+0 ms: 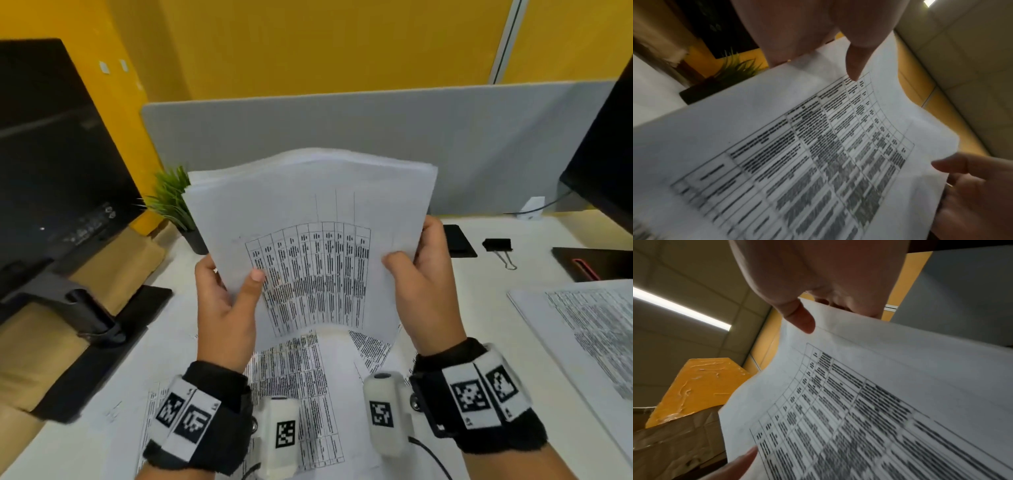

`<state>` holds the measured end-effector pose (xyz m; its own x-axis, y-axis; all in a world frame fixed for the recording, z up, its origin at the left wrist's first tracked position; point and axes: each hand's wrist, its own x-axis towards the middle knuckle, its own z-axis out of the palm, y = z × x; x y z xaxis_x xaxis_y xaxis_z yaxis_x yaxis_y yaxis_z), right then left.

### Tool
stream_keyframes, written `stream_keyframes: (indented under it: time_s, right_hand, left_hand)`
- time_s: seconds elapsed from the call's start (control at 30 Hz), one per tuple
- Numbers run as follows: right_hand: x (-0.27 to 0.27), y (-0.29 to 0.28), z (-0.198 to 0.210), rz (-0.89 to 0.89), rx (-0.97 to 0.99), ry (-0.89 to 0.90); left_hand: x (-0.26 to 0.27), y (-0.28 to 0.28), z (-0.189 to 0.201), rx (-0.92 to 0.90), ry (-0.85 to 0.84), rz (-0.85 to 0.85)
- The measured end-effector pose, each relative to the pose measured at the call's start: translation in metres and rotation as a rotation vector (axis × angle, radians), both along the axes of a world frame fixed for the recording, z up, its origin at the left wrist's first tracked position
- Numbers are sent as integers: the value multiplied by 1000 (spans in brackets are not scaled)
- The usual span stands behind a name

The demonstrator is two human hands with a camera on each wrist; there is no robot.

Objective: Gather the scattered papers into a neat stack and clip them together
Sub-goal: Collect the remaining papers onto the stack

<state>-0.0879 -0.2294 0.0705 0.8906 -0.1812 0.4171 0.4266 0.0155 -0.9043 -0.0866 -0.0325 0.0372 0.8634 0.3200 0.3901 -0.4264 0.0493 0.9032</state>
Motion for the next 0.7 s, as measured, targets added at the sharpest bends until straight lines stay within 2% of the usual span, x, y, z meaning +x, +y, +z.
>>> stream_keyframes:
  time_s: [0.2, 0.33, 0.43, 0.5, 0.53, 0.6, 0.63, 0.7]
  right_hand:
    - [-3, 3, -24, -18, -64, 168]
    - [-4, 0, -11, -54, -136, 132]
    - [-10, -6, 15, -135, -374, -45]
    - [-13, -5, 29, -160, -620, -157]
    - [-13, -2, 34, -164, -745, -211]
    - [-13, 7, 41, -211, -938, -301]
    - [-13, 11, 41, -268, -977, -344]
    - [-15, 13, 39, -402, -898, -366]
  left_hand:
    - [0, 7, -20, 98, 165, 6]
    - [-1, 5, -9, 157, 169, 34]
    - [-8, 12, 19, 496, -8, 373]
    - [-16, 15, 48, 741, -173, 495]
    - [-19, 15, 63, 842, -245, 487]
    - [-17, 17, 79, 972, -313, 352]
    - [-15, 19, 82, 966, -289, 268]
    - [-12, 26, 73, 773, -178, 148]
